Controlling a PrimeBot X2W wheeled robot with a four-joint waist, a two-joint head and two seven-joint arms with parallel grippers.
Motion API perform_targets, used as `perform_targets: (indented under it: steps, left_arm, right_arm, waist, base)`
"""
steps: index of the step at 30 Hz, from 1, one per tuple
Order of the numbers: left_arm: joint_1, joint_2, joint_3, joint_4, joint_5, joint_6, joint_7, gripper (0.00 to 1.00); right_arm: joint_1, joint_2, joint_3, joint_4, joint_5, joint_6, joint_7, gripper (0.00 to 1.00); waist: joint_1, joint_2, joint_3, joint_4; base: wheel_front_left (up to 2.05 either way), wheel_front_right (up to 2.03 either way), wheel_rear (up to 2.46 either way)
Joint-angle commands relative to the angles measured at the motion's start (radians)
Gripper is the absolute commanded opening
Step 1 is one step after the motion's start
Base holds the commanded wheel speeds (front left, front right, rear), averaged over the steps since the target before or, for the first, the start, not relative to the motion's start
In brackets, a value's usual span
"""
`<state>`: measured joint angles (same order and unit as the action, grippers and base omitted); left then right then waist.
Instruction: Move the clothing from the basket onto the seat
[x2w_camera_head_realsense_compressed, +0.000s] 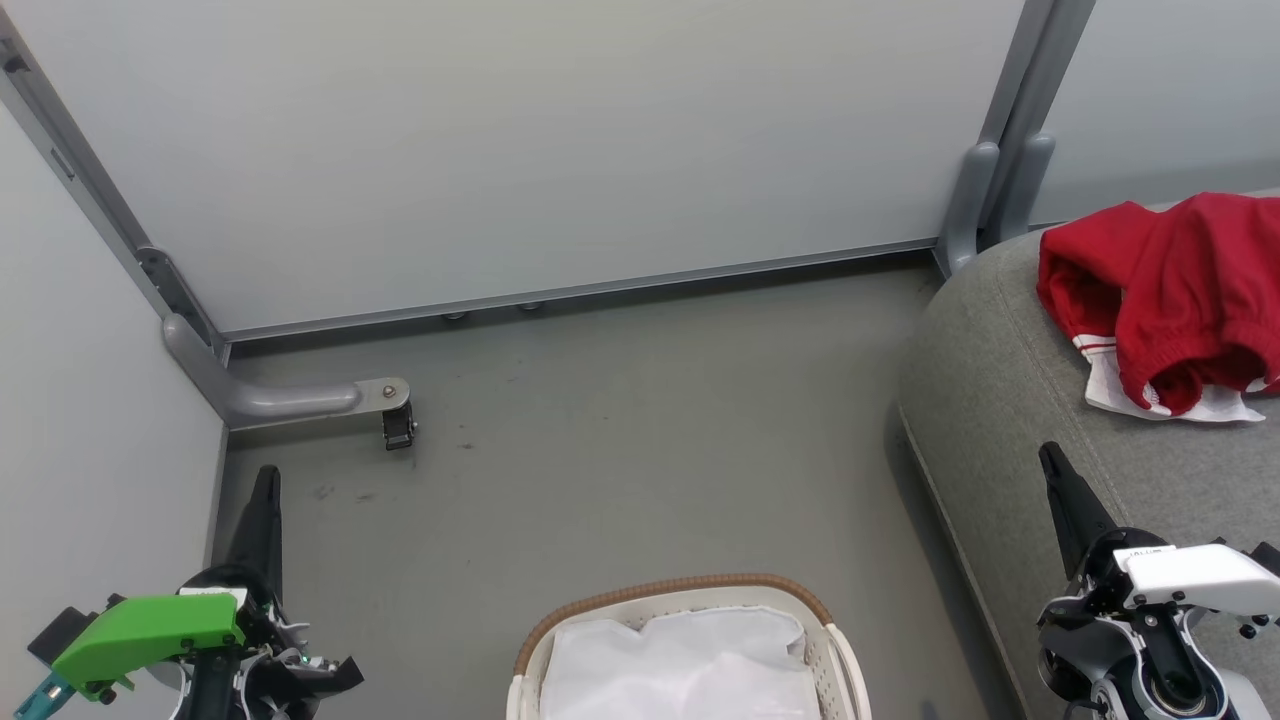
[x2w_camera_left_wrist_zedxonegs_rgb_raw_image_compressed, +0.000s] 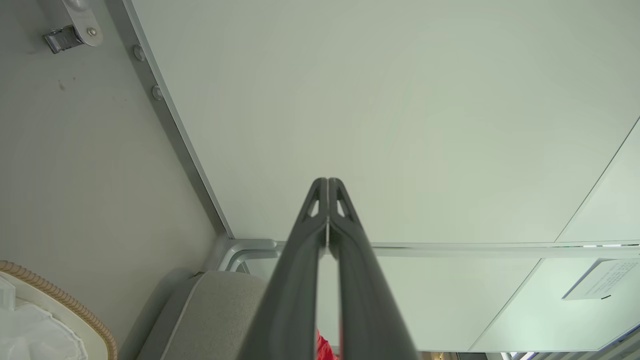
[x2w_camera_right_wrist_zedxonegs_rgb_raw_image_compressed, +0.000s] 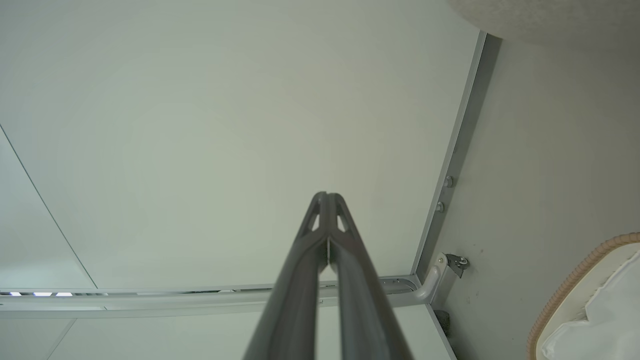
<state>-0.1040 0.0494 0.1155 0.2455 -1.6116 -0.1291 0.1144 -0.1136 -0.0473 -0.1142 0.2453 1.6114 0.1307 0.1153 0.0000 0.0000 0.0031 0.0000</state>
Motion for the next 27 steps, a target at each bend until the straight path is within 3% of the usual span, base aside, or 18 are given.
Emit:
perform_targets:
  steps: [1,27]
  left_arm:
    - [-0.01,0.002,0.002,-0.002,-0.001,-0.004,0.004,0.0]
    - [-0.01,0.002,0.001,-0.002,-0.002,-0.004,0.003,0.0]
  right_arm:
    - [0.011,-0.006,-0.002,-0.003,0.003,0.0,0.001,0.0]
    - [0.011,-0.006,-0.002,-0.003,0.003,0.0,0.001,0.0]
  waist:
    - [0.0,0.0,0.0,0.0]
    - [0.0,0.0,0.0,0.0]
  base:
    - [0.0,0.0,0.0]
    - [0.0,0.0,0.0]
